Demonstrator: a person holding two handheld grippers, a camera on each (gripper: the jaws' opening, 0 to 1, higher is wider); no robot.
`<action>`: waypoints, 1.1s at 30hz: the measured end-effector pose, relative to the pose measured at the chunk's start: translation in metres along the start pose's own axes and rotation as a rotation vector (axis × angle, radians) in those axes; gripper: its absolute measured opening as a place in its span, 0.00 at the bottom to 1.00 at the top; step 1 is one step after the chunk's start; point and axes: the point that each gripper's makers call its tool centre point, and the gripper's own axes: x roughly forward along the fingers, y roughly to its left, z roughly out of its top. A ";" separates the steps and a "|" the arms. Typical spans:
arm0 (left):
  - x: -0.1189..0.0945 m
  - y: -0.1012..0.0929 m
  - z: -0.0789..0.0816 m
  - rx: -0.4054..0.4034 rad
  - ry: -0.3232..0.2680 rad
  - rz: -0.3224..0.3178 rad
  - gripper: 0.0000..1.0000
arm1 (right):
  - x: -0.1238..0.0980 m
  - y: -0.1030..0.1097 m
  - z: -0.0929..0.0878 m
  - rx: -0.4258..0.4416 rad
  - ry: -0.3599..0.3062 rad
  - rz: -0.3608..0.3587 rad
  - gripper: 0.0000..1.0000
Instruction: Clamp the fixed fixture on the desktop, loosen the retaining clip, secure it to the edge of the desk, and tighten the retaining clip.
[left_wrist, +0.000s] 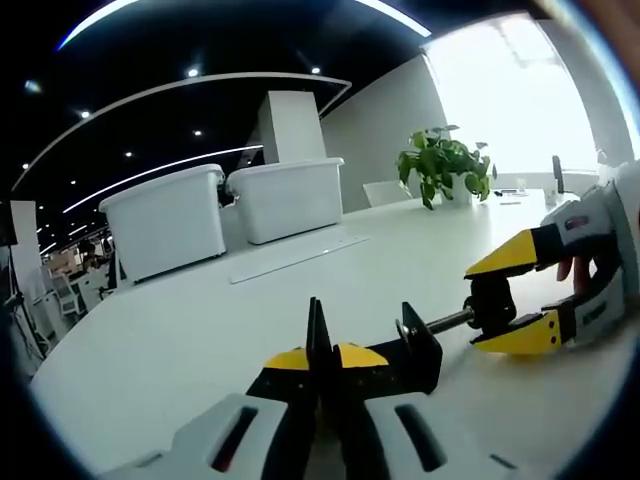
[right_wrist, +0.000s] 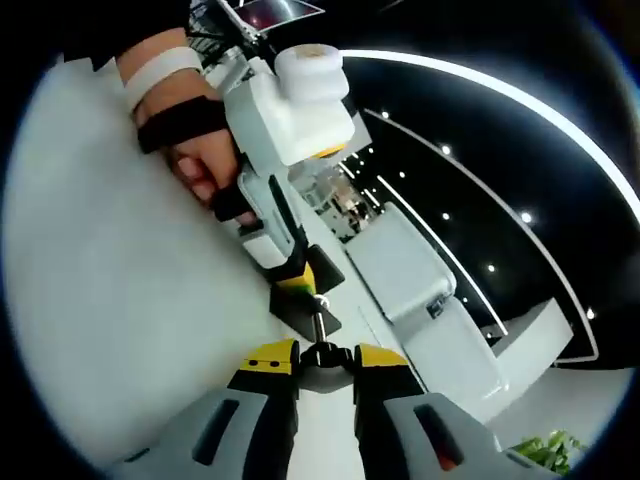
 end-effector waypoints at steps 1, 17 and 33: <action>-0.001 0.000 0.000 -0.001 0.000 -0.001 0.06 | 0.000 -0.001 0.000 -0.002 0.001 -0.003 0.19; -0.001 -0.001 0.000 -0.012 0.000 0.000 0.06 | 0.004 -0.023 -0.032 1.071 0.095 0.139 0.27; -0.001 -0.005 0.001 -0.006 -0.002 -0.009 0.06 | 0.002 0.000 -0.030 1.425 0.135 0.166 0.22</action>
